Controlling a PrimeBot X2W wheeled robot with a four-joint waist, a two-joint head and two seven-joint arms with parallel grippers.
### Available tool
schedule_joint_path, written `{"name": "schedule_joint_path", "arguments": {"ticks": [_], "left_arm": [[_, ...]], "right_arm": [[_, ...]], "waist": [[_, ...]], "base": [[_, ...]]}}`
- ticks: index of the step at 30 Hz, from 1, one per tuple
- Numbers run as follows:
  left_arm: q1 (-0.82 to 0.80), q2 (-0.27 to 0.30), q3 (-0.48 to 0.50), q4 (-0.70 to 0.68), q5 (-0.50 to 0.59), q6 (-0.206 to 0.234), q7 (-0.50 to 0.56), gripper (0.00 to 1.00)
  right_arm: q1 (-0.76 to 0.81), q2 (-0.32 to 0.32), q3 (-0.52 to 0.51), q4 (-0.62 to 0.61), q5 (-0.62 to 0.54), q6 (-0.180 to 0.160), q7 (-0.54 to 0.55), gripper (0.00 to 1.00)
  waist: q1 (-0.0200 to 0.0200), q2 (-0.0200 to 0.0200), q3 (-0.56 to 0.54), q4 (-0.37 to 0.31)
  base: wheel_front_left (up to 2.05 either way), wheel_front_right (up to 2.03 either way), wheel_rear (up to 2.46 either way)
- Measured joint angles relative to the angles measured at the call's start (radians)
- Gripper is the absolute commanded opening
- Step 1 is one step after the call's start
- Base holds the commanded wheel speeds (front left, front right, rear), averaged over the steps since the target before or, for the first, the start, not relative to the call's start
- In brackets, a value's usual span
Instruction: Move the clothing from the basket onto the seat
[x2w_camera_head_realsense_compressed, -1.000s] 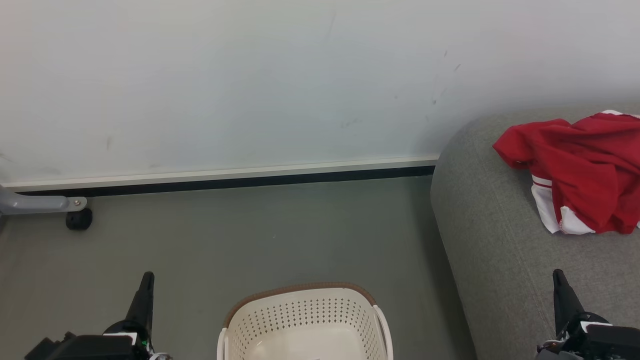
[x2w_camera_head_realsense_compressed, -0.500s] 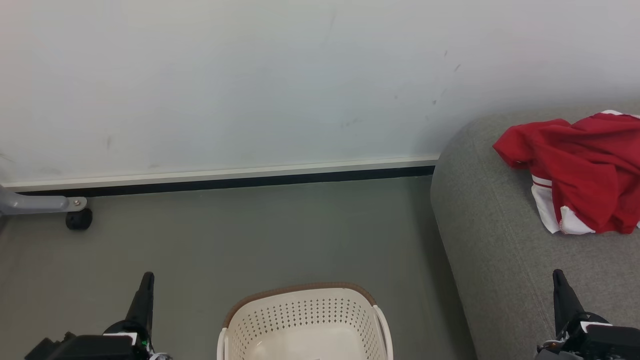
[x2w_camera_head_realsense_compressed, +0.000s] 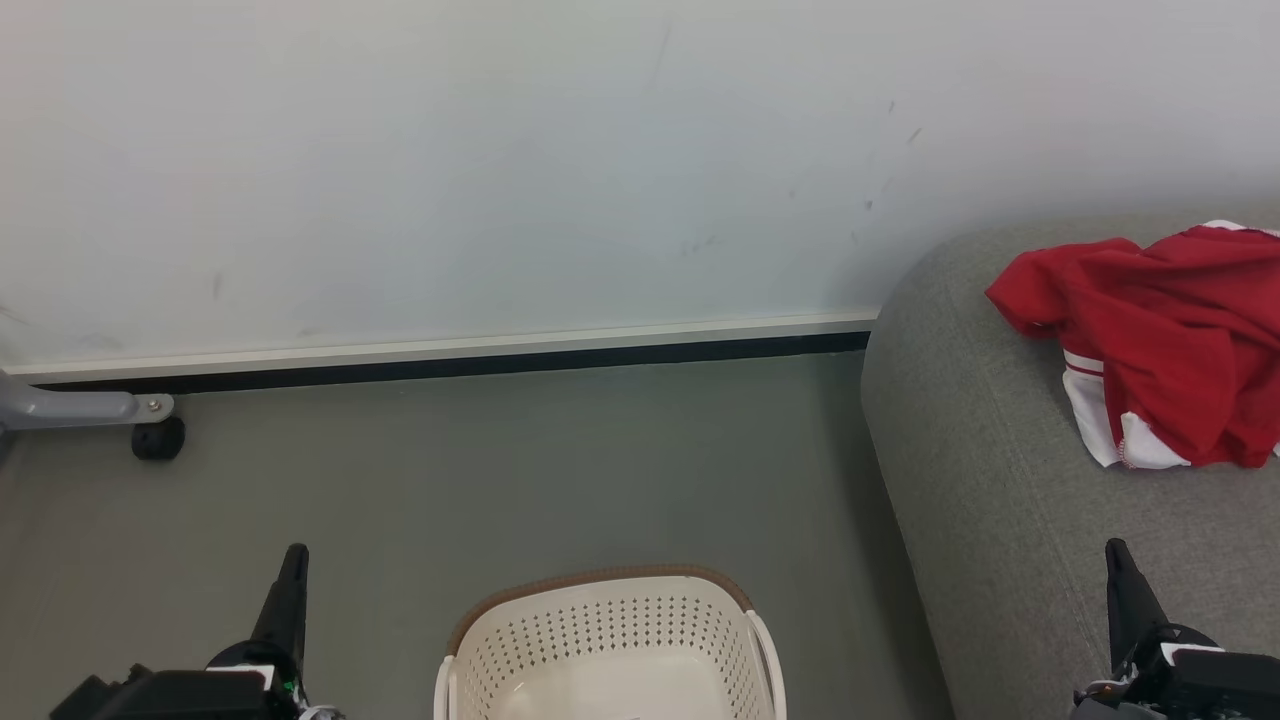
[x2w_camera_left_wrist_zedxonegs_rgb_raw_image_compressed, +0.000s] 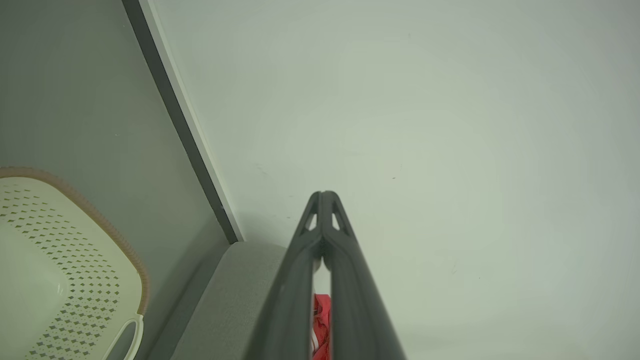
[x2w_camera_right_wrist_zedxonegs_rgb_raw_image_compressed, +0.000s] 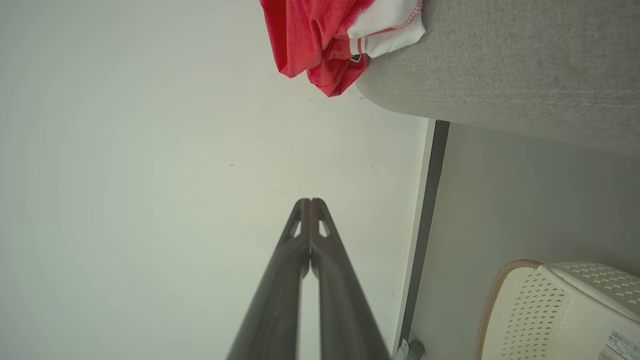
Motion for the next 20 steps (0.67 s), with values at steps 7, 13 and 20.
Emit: {"name": "schedule_joint_path", "arguments": {"ticks": [7,13,20], "left_arm": [[0.000,0.000,0.000,0.000,0.000,0.000,0.000,0.00],[0.000,0.000,0.000,0.000,0.000,0.000,0.000,0.00],[0.000,0.000,0.000,0.000,0.000,0.000,0.000,0.00]], "right_arm": [[0.000,0.000,0.000,0.000,0.000,0.000,0.000,0.00],[0.000,0.000,0.000,0.000,0.000,0.000,0.000,0.00],[0.000,0.000,0.000,0.000,0.000,0.000,0.000,0.00]], "waist": [[0.0000,0.0000,0.000,0.000],[0.0000,0.0001,0.000,0.000],[0.0000,0.0000,0.000,0.000]], "base": [[0.00,0.00,0.00],[0.00,0.00,0.00],[0.00,0.00,0.00]]}}
